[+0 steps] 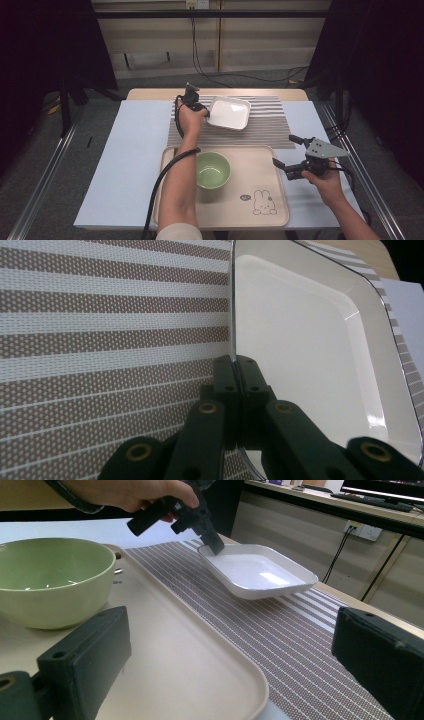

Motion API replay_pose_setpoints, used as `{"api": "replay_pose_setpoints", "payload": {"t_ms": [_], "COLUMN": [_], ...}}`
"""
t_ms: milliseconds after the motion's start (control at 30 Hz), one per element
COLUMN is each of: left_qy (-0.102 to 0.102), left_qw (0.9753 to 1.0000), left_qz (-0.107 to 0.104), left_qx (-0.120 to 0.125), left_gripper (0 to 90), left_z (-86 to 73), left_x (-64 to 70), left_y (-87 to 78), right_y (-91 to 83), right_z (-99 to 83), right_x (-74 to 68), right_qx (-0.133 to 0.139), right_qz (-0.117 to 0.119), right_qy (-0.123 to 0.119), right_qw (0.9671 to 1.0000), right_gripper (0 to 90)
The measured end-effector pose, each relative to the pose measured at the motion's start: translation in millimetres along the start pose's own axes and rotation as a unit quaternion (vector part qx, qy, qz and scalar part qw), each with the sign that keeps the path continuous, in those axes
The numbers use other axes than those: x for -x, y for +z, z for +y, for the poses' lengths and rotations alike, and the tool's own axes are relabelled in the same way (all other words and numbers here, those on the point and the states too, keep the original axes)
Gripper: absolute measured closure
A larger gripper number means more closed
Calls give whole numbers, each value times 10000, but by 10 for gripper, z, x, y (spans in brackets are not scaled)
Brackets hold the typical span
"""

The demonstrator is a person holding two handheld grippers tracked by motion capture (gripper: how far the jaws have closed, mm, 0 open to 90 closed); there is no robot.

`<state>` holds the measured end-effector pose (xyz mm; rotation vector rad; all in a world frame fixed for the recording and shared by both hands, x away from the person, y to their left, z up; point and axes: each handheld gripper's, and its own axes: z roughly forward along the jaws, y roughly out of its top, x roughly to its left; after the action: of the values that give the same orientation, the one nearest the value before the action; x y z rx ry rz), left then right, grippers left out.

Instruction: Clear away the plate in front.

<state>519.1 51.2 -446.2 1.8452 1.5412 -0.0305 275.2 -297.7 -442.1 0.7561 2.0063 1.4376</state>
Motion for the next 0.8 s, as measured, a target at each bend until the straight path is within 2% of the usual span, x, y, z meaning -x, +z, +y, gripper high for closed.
{"api": "replay_pose_setpoints", "payload": {"t_ms": [133,200,233,367,400,433,533,567,600,633,667,733,767,800], "left_qy": [50,42,103,195,224,321,358,454,475,398,518,503,669,669], "left_qw": [9999,9998,9997,9991,9991,9985,9979,9972,9968,9969,9963,9963,9948,9948], "left_qz": [-130,-189,-228,-336,-337,-408,-502,-542,-580,-616,-618,-630,-659,-659], "left_qx": [-13,-29,-71,-143,-139,-200,-220,-253,-291,-290,-301,-313,-383,-383], "left_gripper": [892,892,892,892,892,892,892,892,892,892,892,892,892,892], "left_z": [-32,-51,-59,-103,-116,-141,-170,-185,-193,-205,-216,-226,-238,-238], "left_x": [-33,-38,-49,-34,-26,-16,19,35,51,74,88,110,130,130], "left_y": [-118,-173,-202,-281,-295,-330,-360,-386,-399,-406,-430,-438,-459,-459], "right_y": [3,9,12,9,14,20,34,48,69,82,118,149,171,171], "right_z": [12,16,20,29,48,60,109,135,164,175,182,183,180,180], "right_x": [10,27,27,35,33,33,32,29,42,51,70,99,121,121], "right_qx": [25,-28,-8,-69,-111,-118,-133,-122,-90,-111,-143,-212,-233,-233], "right_qz": [-51,-154,-204,-195,-245,-274,-291,-388,-444,-441,-518,-545,-598,-598], "right_qy": [29,165,295,247,315,292,219,218,240,260,274,307,309,309], "right_qw": [10000,9997,9994,9995,9991,9991,9992,9989,9987,9986,9982,9978,9975,9975], "right_gripper": [11,2,2,7,7,9,13,21,47,52,54,77,87,87]}}
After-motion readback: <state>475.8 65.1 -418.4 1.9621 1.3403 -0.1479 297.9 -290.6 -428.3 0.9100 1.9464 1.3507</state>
